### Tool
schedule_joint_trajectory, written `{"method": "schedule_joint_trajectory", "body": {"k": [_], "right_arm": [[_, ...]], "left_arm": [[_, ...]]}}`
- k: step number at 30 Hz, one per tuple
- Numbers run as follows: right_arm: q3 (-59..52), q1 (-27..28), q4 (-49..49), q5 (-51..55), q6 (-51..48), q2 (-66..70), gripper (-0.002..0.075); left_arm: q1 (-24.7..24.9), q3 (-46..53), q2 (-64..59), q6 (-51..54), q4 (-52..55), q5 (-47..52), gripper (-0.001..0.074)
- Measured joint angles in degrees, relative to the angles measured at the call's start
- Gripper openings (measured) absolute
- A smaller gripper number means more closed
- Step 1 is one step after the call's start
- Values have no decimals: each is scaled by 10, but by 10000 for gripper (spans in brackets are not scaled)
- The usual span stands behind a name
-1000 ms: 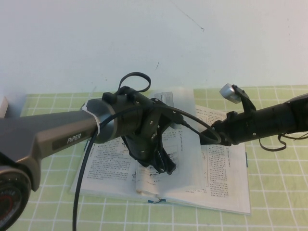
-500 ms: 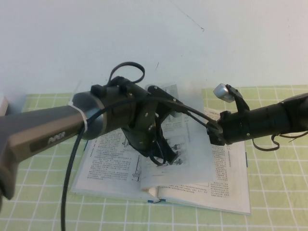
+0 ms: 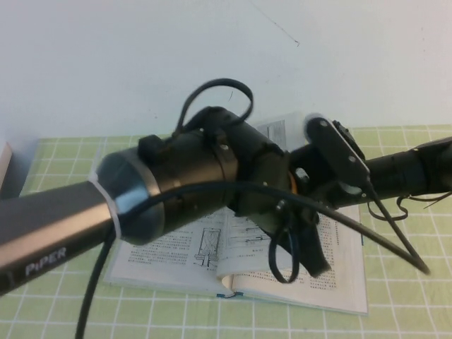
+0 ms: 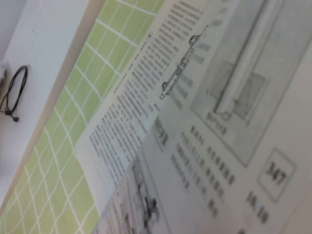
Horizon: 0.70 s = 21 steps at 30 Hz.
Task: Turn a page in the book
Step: Open the closed book
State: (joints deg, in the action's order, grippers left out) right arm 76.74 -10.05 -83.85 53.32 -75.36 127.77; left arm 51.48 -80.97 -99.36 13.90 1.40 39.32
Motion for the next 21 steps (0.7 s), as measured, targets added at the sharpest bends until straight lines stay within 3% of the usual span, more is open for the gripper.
{"method": "schedule_joint_trajectory", "body": {"k": [13, 16, 21], "right_arm": [[3, 0, -2, 14, 0, 0, -2], [3, 0, -2, 22, 0, 0, -2], [3, 0, -2, 35, -1, 0, -2]], "left_arm": [[137, 3, -34, 50, 56, -39, -4], [163, 13, -53, 1, 124, -61, -4], [173, 21, -114, -174, 324, -67, -4]]}}
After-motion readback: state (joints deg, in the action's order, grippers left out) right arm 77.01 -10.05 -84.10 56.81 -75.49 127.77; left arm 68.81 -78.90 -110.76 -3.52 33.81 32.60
